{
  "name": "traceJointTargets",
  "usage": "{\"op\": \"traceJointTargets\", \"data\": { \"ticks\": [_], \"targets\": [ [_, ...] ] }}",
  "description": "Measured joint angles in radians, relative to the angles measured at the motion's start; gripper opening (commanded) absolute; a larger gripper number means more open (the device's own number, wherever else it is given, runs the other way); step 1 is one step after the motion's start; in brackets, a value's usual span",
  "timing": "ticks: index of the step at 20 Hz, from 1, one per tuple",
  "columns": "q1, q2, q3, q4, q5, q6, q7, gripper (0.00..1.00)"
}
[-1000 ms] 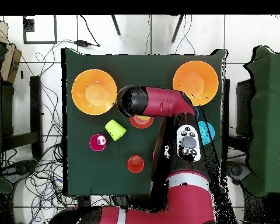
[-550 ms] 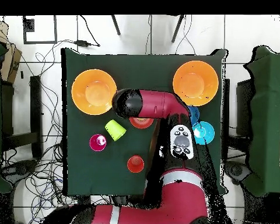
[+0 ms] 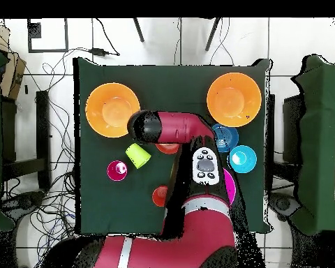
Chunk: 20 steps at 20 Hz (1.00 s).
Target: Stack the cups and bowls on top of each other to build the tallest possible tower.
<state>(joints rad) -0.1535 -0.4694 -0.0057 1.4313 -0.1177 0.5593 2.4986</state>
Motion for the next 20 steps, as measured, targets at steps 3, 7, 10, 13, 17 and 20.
{"op": "traceJointTargets", "data": {
  "ticks": [3, 7, 10, 13, 17, 20],
  "targets": [
    [0.002, 0.009, -0.006, 0.000, 0.000, -0.001, 0.000, 0.00],
    [0.006, 0.024, -0.024, 0.000, 0.000, -0.002, 0.000, 0.00],
    [0.006, 0.027, -0.039, 0.000, 0.000, -0.002, 0.000, 0.00],
    [0.005, 0.027, -0.051, 0.000, 0.000, -0.002, 0.000, 0.00],
    [0.006, 0.027, -0.060, 0.000, 0.000, -0.002, 0.000, 0.00],
    [0.006, 0.027, -0.066, 0.000, 0.000, -0.002, 0.000, 0.00]
  ]
}}
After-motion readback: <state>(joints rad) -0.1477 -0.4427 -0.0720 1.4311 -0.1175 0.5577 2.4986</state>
